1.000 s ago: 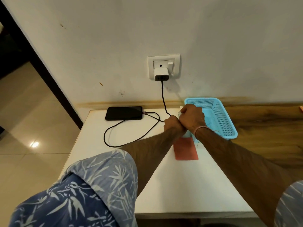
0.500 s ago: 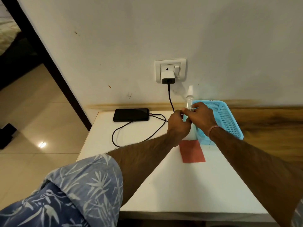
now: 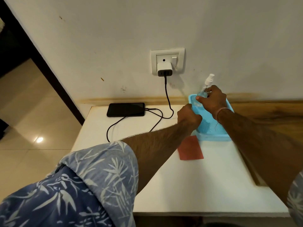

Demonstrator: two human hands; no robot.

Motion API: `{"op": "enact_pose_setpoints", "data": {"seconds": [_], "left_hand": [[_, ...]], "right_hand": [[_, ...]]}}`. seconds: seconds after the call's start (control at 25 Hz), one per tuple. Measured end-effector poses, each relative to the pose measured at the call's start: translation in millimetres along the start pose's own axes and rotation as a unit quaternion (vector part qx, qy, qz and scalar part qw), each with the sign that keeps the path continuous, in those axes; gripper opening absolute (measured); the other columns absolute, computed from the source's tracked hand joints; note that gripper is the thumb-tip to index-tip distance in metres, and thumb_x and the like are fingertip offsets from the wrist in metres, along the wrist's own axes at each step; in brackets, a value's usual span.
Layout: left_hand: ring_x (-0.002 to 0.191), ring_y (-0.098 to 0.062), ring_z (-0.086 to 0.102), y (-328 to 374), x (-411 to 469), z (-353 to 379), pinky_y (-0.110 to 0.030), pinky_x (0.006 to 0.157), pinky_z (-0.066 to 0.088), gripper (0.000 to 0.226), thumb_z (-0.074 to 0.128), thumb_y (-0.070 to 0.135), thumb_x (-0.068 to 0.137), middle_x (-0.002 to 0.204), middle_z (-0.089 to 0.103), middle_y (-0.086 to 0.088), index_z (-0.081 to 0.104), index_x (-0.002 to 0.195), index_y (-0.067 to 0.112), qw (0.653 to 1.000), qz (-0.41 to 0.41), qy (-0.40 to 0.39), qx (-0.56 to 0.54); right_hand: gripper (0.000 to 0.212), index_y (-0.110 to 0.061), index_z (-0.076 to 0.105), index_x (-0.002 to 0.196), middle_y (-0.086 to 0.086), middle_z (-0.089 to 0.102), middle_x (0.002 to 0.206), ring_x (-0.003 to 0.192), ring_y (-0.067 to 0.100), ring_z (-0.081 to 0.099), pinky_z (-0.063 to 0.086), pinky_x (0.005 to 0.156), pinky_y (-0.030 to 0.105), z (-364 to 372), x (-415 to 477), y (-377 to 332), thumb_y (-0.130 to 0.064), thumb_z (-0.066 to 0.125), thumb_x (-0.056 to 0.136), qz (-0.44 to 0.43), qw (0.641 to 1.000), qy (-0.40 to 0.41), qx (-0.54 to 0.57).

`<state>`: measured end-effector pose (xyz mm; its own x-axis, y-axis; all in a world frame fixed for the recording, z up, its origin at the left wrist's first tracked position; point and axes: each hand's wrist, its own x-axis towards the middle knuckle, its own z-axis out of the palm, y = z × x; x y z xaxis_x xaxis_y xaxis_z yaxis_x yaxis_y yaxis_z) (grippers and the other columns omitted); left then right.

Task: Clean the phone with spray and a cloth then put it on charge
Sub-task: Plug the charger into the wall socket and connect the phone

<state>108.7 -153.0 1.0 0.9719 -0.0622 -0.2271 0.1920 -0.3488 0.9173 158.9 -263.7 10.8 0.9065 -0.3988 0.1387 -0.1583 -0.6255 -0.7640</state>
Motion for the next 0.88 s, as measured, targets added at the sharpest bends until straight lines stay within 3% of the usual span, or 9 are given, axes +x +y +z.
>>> {"op": "enact_pose_setpoints", "data": {"seconds": [0.16, 0.4, 0.64, 0.76, 0.88], "left_hand": [[0.110, -0.027, 0.067, -11.4, 1.4, -2.0, -0.033, 0.090, 0.057, 0.047, 0.065, 0.003, 0.087, 0.127, 0.068, -0.010, 0.060, 0.133, 0.011, 1.000, 0.002, 0.003, -0.024], [0.105, -0.028, 0.068, -15.4, 3.4, 1.7, -0.041, 0.091, 0.059, 0.041, 0.065, 0.003, 0.086, 0.121, 0.071, -0.011, 0.064, 0.126, 0.011, 0.999, 0.001, 0.002, -0.038], [0.109, -0.027, 0.068, -19.7, 4.7, -2.1, -0.033, 0.089, 0.056, 0.044, 0.068, 0.012, 0.091, 0.125, 0.070, -0.011, 0.059, 0.134, 0.013, 1.000, 0.010, -0.012, -0.021], [0.118, -0.029, 0.063, -26.2, 0.4, -10.5, -0.038, 0.097, 0.053, 0.039, 0.057, 0.025, 0.100, 0.132, 0.065, -0.010, 0.056, 0.137, 0.013, 0.998, 0.002, -0.022, 0.061], [0.112, -0.030, 0.062, -43.2, -6.5, -25.0, -0.040, 0.090, 0.053, 0.030, 0.056, 0.026, 0.096, 0.121, 0.065, -0.011, 0.063, 0.121, 0.012, 0.969, 0.046, -0.063, 0.236]], "right_hand": [[0.046, -0.009, 0.056, 0.116, 0.015, 0.063, 0.119, 0.108, 0.034, 0.059, 0.048, 0.098, 0.044, 13.6, 7.6, 13.4, -0.024, 0.078, 0.079, 0.025, 0.999, -0.025, -0.013], [0.043, -0.012, 0.056, 0.115, 0.015, 0.064, 0.119, 0.110, 0.033, 0.059, 0.046, 0.099, 0.043, 31.1, 7.7, 26.4, -0.018, 0.077, 0.078, 0.015, 0.999, -0.039, -0.011], [0.046, -0.011, 0.057, 0.119, 0.013, 0.064, 0.119, 0.106, 0.030, 0.060, 0.047, 0.094, 0.037, 31.8, 7.6, 29.4, -0.020, 0.077, 0.079, 0.027, 0.998, -0.053, -0.013], [0.053, -0.012, 0.055, 0.122, 0.012, 0.065, 0.116, 0.095, 0.024, 0.060, 0.050, 0.083, 0.033, 22.7, 4.8, 26.9, -0.012, 0.078, 0.074, 0.033, 0.998, -0.060, 0.000], [0.055, -0.013, 0.051, 0.125, 0.012, 0.064, 0.119, 0.100, 0.026, 0.062, 0.055, 0.083, 0.037, 8.3, -3.6, 25.0, 0.002, 0.070, 0.075, 0.029, 0.997, -0.062, 0.033]]}}
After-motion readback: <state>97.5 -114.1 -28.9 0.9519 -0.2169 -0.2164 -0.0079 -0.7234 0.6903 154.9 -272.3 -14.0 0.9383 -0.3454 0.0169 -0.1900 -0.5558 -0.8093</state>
